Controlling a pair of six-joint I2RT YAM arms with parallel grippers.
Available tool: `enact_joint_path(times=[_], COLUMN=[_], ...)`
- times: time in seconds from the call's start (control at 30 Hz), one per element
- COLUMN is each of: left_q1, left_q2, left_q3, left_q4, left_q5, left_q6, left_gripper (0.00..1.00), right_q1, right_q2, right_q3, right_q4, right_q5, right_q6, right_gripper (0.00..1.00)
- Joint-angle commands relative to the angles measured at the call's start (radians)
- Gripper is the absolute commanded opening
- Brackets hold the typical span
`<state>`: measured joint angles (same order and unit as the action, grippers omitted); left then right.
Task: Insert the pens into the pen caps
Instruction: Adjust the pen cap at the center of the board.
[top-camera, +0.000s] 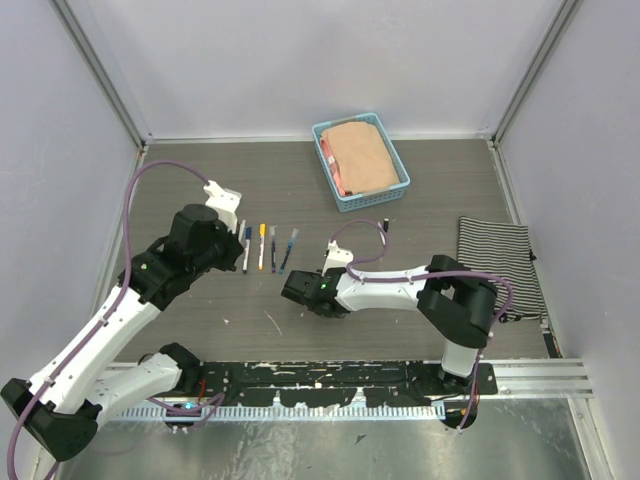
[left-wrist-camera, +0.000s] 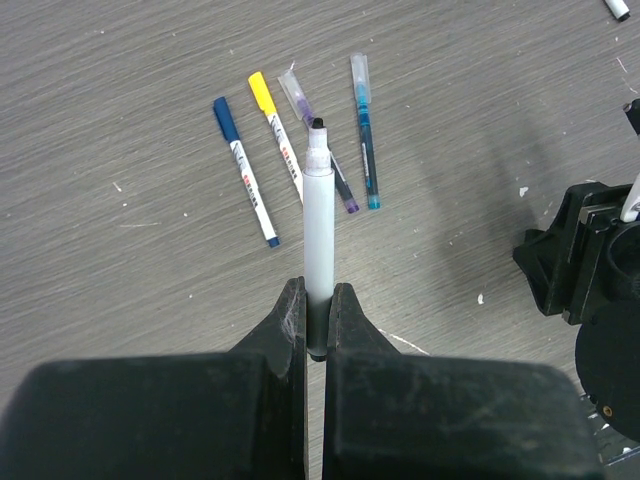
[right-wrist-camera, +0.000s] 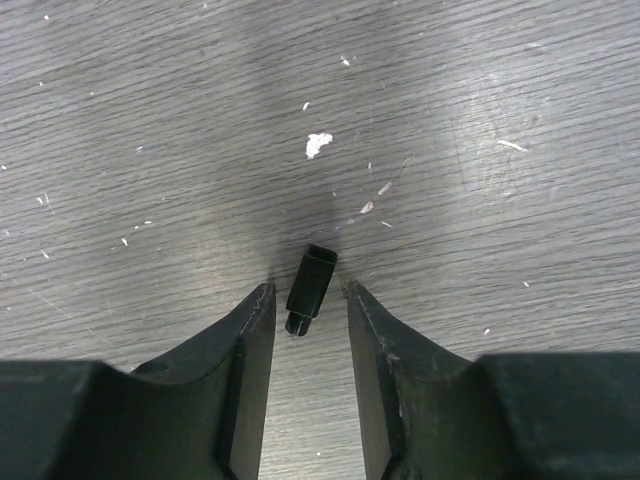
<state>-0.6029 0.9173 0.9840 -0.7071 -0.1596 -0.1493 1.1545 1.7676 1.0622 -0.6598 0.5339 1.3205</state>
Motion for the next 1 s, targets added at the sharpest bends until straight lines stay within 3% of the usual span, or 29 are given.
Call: enact_joint_path(times=[0.0, 0.53, 0.77, 0.97], left_q1=[0.005, 0.005, 0.005, 0.005], left_q2=[-0.02, -0.02, -0.017, -0.009], left_q3=[0.018, 0.022, 0.021, 0.027], left_q4=[0.027, 0.023, 0.024, 0.031], left_q5=[-0.02, -0.02, -0.014, 0.007], left_q6=[0.013, 0.016, 0.013, 0.005], left_gripper=[0.0, 0.0, 0.0, 0.0], right_q1=[-0.001, -0.017, -0.016, -0.016], right_q2=[0.009, 0.032, 0.02, -0.087], right_q3=[0.039, 0.038, 0.033, -0.026], right_q4=[-0.001, -0.027, -0.028, 0.041], right_q5=[0.033, 0.046, 0.043, 0.058], right_q6=[0.025, 0.022, 0.007, -0.09], right_gripper=[0.39, 0.37, 0.23, 0.13])
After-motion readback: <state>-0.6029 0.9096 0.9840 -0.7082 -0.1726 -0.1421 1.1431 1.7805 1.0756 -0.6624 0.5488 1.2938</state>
